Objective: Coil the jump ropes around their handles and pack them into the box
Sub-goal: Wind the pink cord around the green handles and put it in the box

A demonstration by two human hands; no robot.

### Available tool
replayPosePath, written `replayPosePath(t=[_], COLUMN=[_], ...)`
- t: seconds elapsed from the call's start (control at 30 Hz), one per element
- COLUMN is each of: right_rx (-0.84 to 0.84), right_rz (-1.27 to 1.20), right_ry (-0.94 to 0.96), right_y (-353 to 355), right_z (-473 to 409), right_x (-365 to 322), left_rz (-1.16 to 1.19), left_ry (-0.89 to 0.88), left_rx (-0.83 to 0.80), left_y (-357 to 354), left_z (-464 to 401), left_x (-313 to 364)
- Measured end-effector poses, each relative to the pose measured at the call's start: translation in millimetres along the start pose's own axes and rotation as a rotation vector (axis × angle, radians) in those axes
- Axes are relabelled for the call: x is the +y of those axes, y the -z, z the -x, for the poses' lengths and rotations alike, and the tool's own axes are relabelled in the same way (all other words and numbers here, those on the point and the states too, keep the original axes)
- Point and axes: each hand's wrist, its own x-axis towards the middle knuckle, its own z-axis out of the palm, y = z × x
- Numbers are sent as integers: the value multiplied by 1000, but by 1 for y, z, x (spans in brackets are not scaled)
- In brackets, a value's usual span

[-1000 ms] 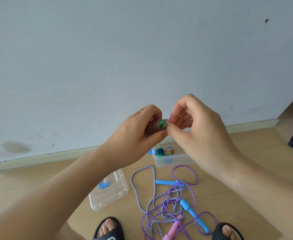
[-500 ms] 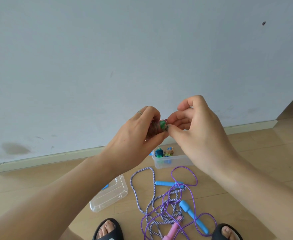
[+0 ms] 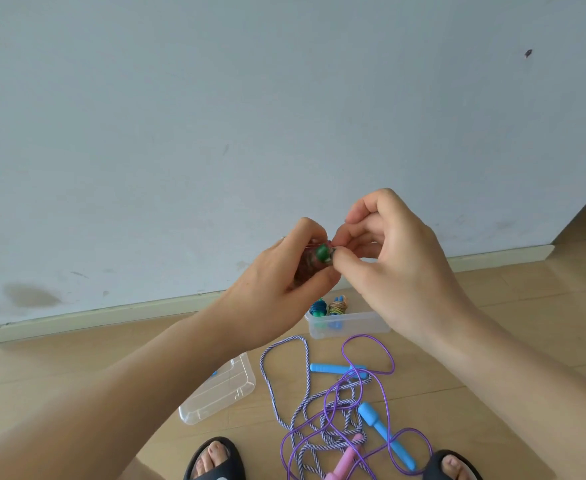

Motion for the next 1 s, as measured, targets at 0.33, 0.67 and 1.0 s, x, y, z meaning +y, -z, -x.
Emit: replayPosePath(t=[0.33, 0.67, 1.0], right_rx=[-17, 2, -32], right_rz=[-21, -32, -151], right_ry=[16, 27, -100], right_y=[2, -2, -4], right_z=[1, 5, 8], right_x=[3, 1, 3], left_rz=[307, 124, 71], left_ry=[158, 153, 95], left_rx=[0, 164, 161], left_y=[-8, -8, 1], left_z=[1, -4, -4], left_x=[9, 14, 9])
